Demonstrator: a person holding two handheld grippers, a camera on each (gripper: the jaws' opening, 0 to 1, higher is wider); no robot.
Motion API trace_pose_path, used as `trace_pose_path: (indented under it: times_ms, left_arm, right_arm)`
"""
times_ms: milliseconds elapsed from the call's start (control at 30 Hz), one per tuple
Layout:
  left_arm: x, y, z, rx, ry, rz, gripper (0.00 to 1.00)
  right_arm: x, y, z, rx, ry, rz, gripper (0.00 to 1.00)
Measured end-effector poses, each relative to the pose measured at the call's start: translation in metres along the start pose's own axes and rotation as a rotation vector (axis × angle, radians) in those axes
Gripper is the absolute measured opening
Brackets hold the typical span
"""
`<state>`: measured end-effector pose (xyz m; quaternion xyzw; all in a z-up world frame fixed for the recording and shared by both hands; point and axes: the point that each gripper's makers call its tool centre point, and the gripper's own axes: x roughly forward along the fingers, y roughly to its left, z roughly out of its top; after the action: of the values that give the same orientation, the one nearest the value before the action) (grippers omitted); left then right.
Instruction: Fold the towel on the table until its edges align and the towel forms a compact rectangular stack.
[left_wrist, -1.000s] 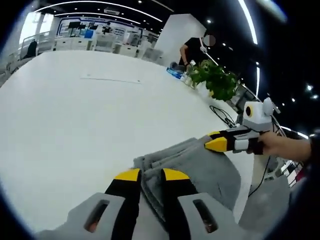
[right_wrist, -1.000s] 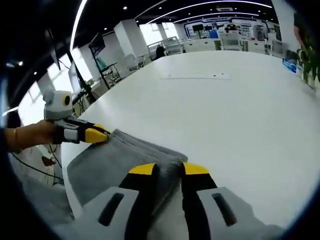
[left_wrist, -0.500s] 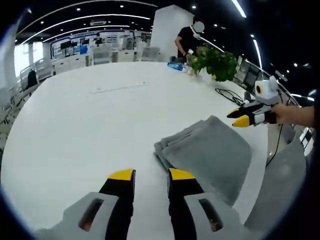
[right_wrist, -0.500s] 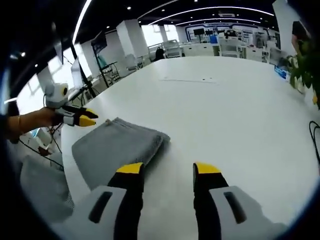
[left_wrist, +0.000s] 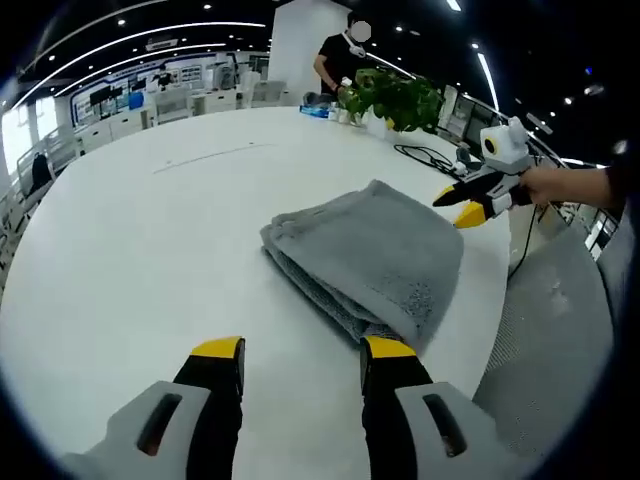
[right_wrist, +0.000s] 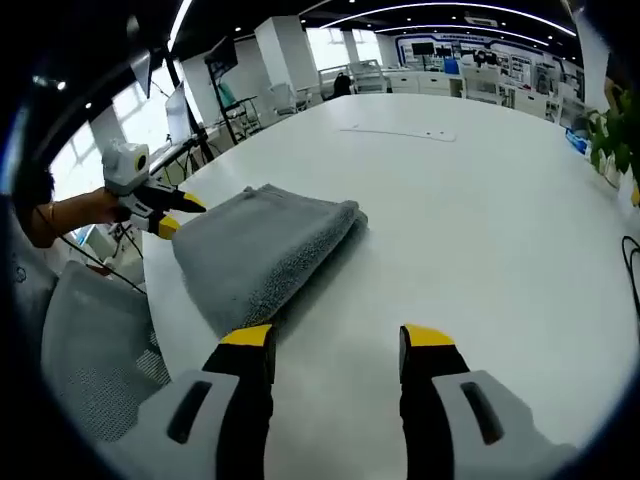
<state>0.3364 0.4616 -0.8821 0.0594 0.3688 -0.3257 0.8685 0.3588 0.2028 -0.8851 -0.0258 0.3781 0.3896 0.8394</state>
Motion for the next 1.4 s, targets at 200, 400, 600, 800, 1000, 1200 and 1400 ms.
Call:
trace_pose_path:
  times_ms: [200, 400, 600, 800, 1000, 1200, 1400]
  left_arm:
    - [-0.002, -0.021, -0.014, 0.122, 0.049, -0.067, 0.58]
    - [0.008, -0.037, -0.015, 0.170, 0.063, -0.103, 0.65]
    - [0.017, -0.039, -0.004, 0.172, 0.042, -0.098, 0.63]
    - [0.026, -0.045, 0.007, 0.178, 0.013, -0.114, 0.62]
    - [0.035, -0.053, -0.001, 0.229, 0.062, -0.122, 0.60]
    - [0.040, -0.056, -0.001, 0.247, 0.073, -0.117, 0.49]
    - [0.048, -0.055, 0.003, 0.255, 0.076, -0.115, 0.43]
  right_arm:
    - [0.002, 0.020, -0.009, -0.044, 0.020, 0.028, 0.53]
    - [0.006, 0.028, -0.010, -0.072, 0.038, 0.041, 0.57]
    - [0.013, 0.039, -0.014, -0.154, 0.083, 0.069, 0.58]
    - [0.023, 0.051, -0.013, -0.204, 0.101, 0.082, 0.57]
    - [0.031, 0.060, -0.008, -0.256, 0.104, 0.098, 0.54]
    - [0.037, 0.061, -0.001, -0.268, 0.099, 0.108, 0.51]
    - [0.043, 0.059, 0.003, -0.276, 0.102, 0.112, 0.50]
